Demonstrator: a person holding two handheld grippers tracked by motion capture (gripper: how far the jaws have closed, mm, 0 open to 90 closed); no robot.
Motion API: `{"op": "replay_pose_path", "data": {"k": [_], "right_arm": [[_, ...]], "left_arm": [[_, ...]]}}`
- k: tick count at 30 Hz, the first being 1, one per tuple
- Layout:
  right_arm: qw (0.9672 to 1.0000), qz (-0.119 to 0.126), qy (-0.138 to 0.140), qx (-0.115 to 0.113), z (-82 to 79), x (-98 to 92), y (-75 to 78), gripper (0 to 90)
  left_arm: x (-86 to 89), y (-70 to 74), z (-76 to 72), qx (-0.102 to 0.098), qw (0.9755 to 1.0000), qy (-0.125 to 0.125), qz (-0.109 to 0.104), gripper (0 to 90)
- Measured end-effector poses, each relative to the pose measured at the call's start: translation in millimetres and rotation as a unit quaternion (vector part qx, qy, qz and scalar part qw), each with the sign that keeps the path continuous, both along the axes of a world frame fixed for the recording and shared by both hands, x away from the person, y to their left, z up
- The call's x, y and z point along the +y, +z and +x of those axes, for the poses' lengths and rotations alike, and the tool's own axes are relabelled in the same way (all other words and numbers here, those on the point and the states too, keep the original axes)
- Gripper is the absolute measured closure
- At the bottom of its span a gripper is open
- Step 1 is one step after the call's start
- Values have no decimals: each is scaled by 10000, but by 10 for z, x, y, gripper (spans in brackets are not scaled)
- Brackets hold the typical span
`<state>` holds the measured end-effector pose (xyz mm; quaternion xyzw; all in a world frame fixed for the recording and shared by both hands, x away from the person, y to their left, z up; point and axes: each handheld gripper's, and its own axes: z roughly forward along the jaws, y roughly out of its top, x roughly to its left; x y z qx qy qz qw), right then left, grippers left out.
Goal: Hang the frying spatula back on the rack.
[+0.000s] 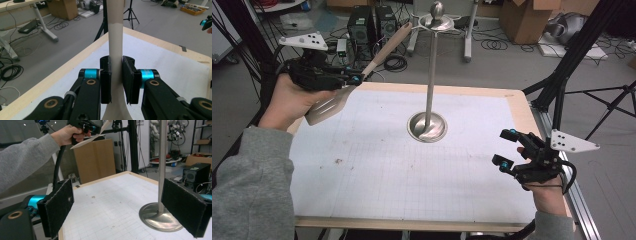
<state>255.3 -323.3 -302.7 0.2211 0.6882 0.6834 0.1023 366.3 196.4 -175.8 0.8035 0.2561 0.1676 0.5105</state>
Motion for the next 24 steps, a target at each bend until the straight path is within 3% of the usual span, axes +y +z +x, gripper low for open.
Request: {"op": "replay_pose_path", "data": {"k": [24], "right_arm": [[10000, 49, 2, -3, -5, -14, -4, 101]], "left_arm": [[-157, -131, 91, 171, 9998, -79, 21, 776]]}}
